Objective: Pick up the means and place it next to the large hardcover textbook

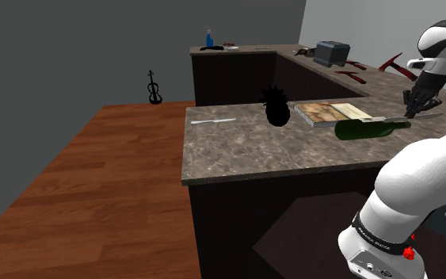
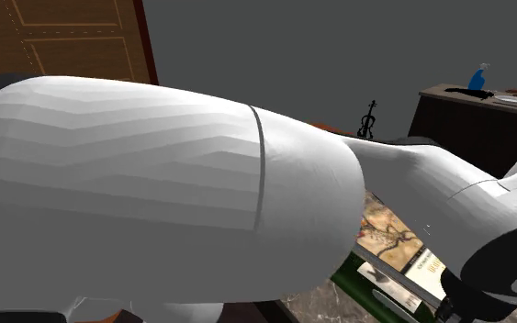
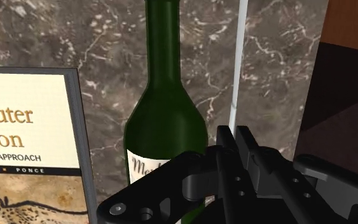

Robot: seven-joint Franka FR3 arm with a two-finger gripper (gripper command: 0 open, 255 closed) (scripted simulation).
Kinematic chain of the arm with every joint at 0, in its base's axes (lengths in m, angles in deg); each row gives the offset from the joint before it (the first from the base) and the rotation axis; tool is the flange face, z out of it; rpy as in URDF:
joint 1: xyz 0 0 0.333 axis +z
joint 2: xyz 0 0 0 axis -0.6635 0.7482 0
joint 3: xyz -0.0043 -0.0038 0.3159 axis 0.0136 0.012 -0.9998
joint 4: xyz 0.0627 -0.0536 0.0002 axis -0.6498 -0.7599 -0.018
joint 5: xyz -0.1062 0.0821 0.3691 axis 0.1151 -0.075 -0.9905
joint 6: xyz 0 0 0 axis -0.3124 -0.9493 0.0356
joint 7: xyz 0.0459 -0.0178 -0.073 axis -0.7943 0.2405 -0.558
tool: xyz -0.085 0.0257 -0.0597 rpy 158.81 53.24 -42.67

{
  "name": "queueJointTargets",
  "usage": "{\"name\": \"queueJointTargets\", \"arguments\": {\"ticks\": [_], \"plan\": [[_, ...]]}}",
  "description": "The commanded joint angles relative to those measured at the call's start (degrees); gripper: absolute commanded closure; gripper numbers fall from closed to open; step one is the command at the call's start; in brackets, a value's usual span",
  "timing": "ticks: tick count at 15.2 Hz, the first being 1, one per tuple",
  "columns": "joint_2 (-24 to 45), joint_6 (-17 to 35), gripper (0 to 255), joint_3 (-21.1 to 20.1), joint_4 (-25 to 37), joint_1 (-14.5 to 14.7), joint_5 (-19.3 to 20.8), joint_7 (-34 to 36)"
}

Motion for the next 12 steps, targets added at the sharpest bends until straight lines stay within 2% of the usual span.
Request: {"name": "queueJointTargets", "arguments": {"ticks": [1, 12], "plan": [[0.41, 0.64, 255, 1.65, 0.25, 0.45, 0.19, -1.12], [2.96, 9.46, 255, 8.85, -4.96, 4.10, 1.14, -1.45]]}}
